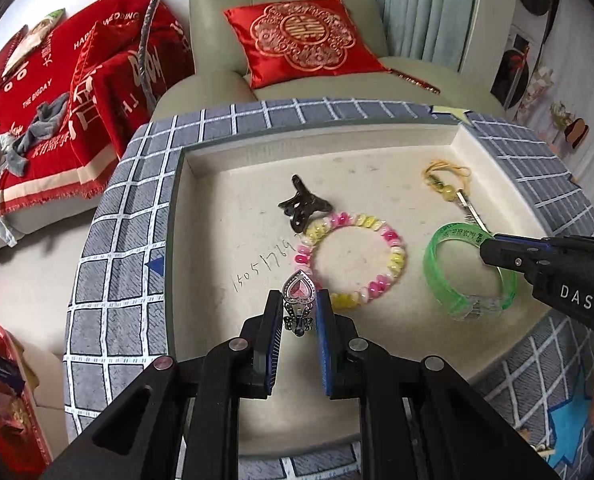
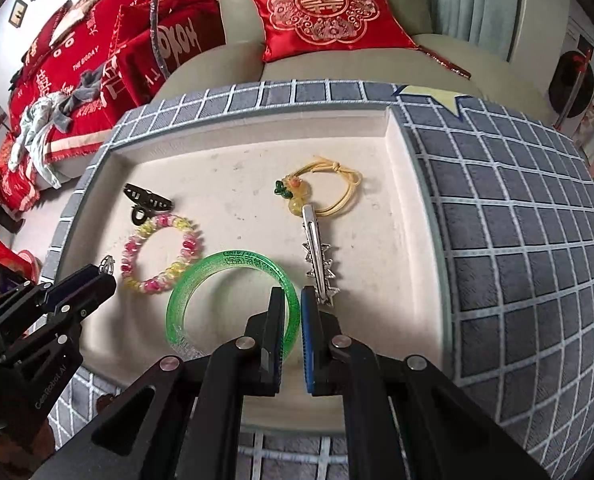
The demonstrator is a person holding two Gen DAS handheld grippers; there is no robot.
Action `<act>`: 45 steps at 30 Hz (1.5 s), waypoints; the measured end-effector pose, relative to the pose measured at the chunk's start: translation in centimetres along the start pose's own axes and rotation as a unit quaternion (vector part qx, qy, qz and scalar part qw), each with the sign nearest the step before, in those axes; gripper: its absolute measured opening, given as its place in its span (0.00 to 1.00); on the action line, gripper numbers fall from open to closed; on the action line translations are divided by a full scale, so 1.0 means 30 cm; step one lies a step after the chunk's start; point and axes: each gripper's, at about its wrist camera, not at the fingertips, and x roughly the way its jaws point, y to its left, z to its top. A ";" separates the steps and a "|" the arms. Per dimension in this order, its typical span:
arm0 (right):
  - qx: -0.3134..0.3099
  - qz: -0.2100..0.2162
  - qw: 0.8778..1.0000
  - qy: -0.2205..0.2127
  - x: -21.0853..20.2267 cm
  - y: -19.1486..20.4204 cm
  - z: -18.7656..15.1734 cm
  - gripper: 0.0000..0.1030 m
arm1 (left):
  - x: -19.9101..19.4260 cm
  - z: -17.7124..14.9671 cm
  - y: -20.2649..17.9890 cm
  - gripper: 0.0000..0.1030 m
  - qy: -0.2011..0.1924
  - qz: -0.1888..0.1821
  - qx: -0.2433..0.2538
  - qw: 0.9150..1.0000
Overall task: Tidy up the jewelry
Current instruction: 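Carry the bangle into the tray with the right tool while the left tool carries the pendant, then open the right tool to drop the bangle while the left tool releases the pendant in the tray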
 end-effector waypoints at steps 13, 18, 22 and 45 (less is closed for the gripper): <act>0.001 -0.052 0.998 -0.032 0.041 -0.023 0.075 0.08 | 0.068 0.059 -0.016 0.30 -0.004 0.042 0.011 0.999; 0.003 -0.052 0.998 -0.025 0.054 -0.025 0.065 0.08 | 0.063 0.050 -0.023 0.30 -0.013 0.042 0.015 0.999; 0.008 -0.051 0.998 -0.027 0.053 -0.029 0.058 0.08 | 0.064 0.053 -0.021 0.30 -0.011 0.037 0.010 0.999; 0.033 -0.014 0.998 -0.050 -0.042 -0.024 0.041 0.35 | 0.025 0.043 -0.004 0.31 -0.027 0.029 -0.013 0.999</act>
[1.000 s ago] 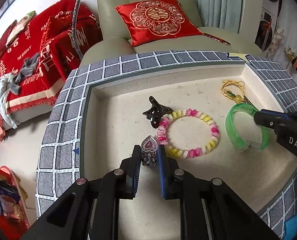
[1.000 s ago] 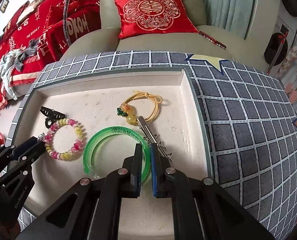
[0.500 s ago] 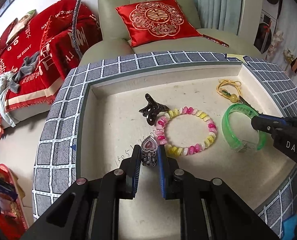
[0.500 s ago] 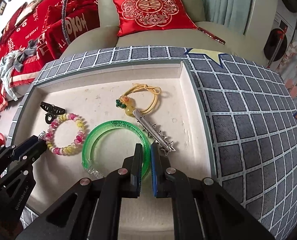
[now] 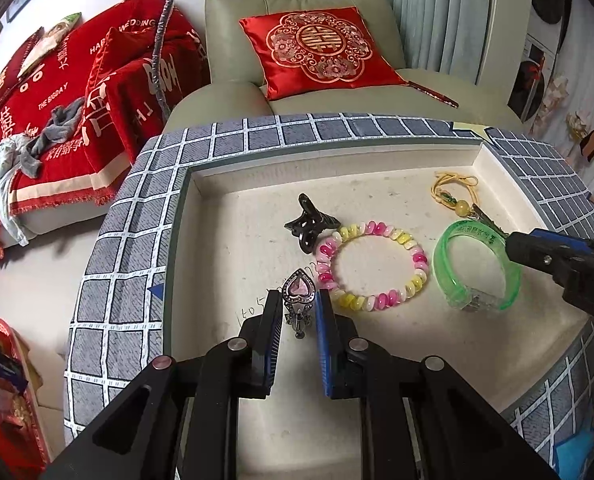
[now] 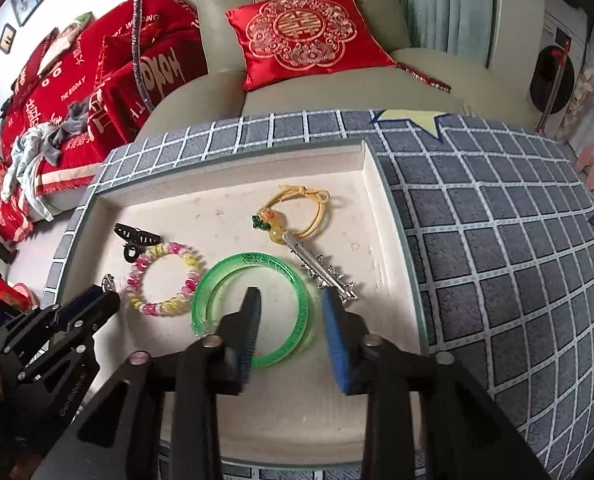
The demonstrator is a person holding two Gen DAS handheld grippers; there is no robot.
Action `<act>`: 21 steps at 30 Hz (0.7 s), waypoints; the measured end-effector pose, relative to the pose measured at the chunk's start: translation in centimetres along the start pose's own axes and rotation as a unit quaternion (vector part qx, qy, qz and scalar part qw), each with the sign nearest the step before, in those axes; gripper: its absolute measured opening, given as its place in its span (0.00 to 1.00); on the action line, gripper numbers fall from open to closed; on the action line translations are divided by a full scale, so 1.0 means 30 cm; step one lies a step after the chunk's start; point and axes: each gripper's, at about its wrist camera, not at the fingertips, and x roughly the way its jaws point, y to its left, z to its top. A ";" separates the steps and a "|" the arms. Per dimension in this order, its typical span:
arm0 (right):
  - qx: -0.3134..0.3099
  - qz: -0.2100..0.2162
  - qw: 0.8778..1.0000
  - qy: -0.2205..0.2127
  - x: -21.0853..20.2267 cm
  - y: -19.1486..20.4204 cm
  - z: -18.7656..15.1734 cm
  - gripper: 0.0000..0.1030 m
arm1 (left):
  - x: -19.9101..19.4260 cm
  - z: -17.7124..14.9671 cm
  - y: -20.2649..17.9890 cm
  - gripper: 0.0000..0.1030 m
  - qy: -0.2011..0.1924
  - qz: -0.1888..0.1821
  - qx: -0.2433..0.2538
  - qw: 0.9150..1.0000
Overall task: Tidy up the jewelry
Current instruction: 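Open the right tool to drop the bangle while the left tool releases the pendant in the tray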
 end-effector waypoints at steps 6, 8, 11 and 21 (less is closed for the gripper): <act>0.002 0.004 1.000 -0.011 -0.051 -0.002 -0.006 0.35 | -0.058 -0.002 0.000 0.31 -0.028 0.002 -0.005 1.000; 0.003 0.006 1.000 -0.012 -0.066 -0.003 -0.009 0.35 | -0.076 0.000 0.002 0.31 -0.033 0.001 -0.008 0.999; 0.002 0.005 1.000 -0.014 -0.088 -0.001 -0.019 0.35 | -0.098 0.000 0.009 0.31 -0.037 0.001 -0.012 0.999; 0.015 0.013 1.000 -0.010 -0.142 -0.016 -0.062 0.41 | -0.177 -0.029 0.034 1.00 -0.059 0.013 -0.023 0.998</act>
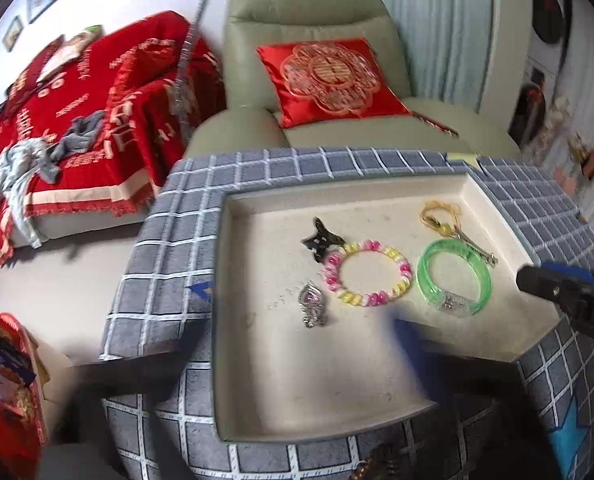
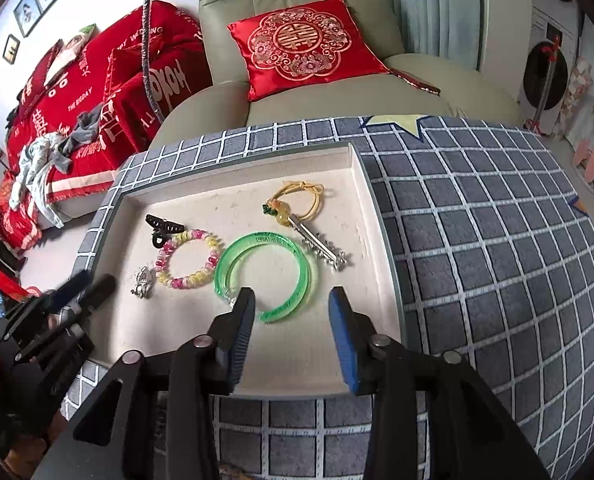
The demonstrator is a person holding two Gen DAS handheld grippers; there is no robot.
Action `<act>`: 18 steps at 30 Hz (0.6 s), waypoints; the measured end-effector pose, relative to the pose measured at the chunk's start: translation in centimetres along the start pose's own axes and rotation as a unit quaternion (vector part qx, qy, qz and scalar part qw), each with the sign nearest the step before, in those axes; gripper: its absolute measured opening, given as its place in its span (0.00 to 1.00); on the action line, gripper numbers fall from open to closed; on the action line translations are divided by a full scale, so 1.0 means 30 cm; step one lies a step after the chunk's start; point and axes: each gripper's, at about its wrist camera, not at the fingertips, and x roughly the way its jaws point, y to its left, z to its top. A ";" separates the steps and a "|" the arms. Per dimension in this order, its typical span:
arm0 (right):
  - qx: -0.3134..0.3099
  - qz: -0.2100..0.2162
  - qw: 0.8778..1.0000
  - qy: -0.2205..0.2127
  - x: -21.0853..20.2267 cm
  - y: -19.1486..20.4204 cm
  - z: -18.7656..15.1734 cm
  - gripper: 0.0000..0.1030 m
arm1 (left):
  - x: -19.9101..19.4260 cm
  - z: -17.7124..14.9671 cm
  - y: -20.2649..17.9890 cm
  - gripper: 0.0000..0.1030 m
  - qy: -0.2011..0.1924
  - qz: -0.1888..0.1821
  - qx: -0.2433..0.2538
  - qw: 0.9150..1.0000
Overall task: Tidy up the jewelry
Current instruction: 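Open the right tool to drop the bangle while the left tool releases the pendant in the tray, then withdraw both tools from the tray toward the remaining bracelets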
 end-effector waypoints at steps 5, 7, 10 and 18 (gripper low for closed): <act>-0.008 -0.001 1.000 -0.002 -0.034 0.008 -0.021 0.42 | -0.067 -0.016 0.009 1.00 -0.017 -0.004 0.012 1.000; -0.009 0.002 1.000 -0.003 -0.048 0.013 -0.028 0.42 | -0.088 -0.025 0.018 1.00 -0.018 -0.005 0.009 1.000; -0.015 0.008 1.000 -0.004 -0.074 0.023 -0.048 0.50 | -0.118 -0.045 0.028 1.00 -0.016 -0.011 0.008 1.000; -0.017 0.040 0.999 -0.027 -0.165 0.039 -0.108 0.81 | -0.182 -0.140 0.032 1.00 -0.001 -0.023 0.022 0.999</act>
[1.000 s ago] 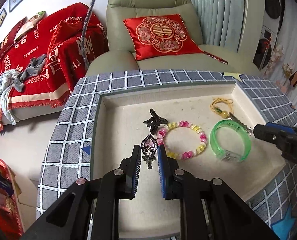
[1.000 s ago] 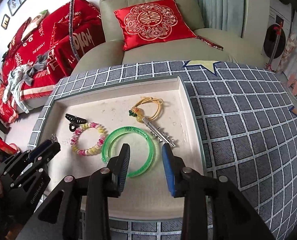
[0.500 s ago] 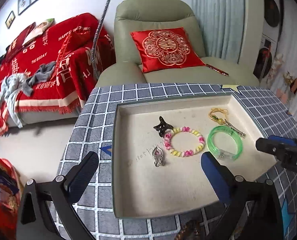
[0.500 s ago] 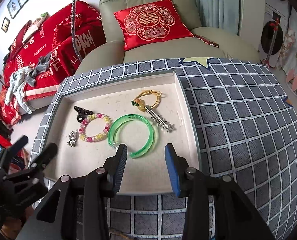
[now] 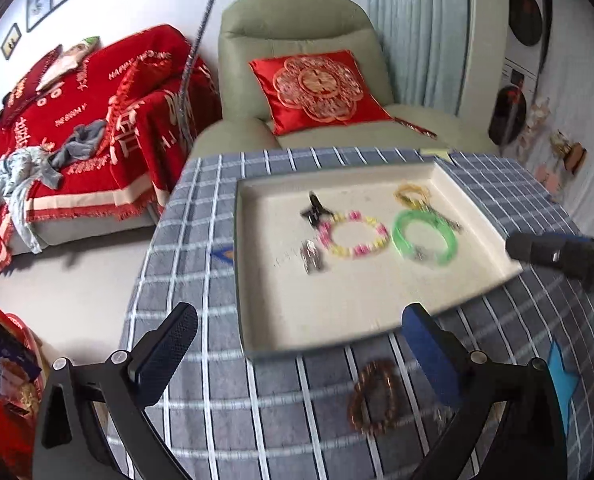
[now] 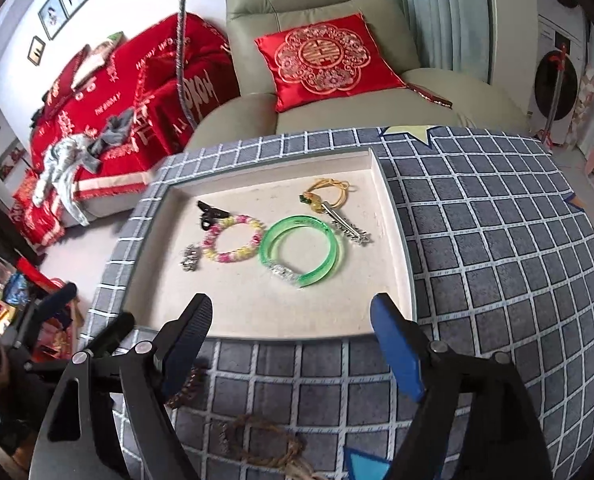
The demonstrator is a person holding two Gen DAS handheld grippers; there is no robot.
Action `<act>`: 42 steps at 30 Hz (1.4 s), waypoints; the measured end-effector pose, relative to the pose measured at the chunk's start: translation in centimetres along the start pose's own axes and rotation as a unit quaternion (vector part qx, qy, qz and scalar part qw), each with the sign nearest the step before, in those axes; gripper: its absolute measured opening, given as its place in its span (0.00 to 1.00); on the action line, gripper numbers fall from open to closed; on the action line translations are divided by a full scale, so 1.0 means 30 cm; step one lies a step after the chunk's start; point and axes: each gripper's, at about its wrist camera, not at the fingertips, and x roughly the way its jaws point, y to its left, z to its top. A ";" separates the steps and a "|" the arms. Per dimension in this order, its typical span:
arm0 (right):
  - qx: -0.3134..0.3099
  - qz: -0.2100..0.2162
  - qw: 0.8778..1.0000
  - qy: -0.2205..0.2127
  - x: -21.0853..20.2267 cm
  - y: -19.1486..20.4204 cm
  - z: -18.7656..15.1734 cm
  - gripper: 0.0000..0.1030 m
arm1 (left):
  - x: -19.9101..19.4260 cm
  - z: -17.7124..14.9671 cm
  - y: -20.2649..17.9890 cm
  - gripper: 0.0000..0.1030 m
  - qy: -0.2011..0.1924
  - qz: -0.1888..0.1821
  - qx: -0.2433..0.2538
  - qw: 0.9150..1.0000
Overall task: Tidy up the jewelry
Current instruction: 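Withdraw both tools from the tray toward the remaining bracelets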
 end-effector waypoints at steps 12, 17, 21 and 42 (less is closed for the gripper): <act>0.010 0.007 1.000 -0.010 -0.102 -0.019 -0.144 0.85 | -0.010 -0.145 0.004 1.00 0.038 -0.003 -0.023 0.999; 0.009 0.006 0.999 0.037 -0.088 -0.037 -0.199 0.85 | 0.013 -0.172 0.010 1.00 0.048 0.007 -0.029 0.998; 0.003 -0.003 0.998 0.060 -0.072 -0.049 -0.251 0.85 | 0.036 -0.184 0.018 1.00 0.055 0.026 -0.032 0.998; -0.060 -0.062 0.989 0.120 0.069 0.003 -0.310 0.85 | 0.119 -0.194 -0.025 1.00 0.077 0.035 -0.030 0.996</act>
